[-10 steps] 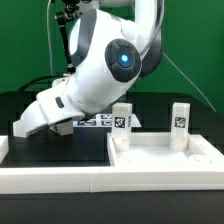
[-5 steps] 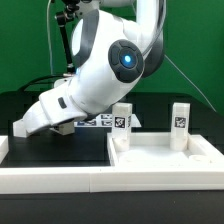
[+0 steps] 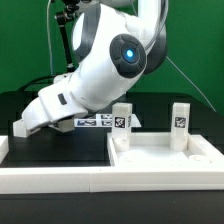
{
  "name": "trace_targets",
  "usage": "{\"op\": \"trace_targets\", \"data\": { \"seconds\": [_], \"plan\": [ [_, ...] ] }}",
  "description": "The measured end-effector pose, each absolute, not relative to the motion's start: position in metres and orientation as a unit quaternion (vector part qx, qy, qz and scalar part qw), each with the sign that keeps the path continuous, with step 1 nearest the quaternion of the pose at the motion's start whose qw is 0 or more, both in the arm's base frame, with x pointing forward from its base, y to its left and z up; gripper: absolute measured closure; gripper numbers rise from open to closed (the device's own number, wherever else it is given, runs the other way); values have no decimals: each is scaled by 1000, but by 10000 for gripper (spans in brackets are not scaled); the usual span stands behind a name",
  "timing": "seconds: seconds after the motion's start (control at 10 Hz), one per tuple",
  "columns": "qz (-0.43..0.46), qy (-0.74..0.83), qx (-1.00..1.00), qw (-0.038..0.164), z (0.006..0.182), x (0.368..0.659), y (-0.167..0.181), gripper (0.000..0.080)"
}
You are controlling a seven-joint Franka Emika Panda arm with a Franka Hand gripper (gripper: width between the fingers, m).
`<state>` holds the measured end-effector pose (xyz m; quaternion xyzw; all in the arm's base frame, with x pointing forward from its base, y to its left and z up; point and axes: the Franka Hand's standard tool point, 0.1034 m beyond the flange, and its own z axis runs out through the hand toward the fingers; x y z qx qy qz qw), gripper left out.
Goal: Assemble square table
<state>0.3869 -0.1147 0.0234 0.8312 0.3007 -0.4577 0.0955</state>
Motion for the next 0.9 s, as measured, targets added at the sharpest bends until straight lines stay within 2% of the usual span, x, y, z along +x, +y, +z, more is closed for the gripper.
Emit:
{"op": "trace_targets", "data": {
  "seconds": [0.3,0.4,0.6,0.8,0.9],
  "plan": [
    [-473,296,825,91,62,420,-121,509],
    [-465,293,830,93,67,428,-124,509],
    [-452,298,836,93,63,431,-125,509],
    [-394,312,862,71,63,442,-131,509],
    [-368,314,873,66,71,453,-133,509]
  ]
}}
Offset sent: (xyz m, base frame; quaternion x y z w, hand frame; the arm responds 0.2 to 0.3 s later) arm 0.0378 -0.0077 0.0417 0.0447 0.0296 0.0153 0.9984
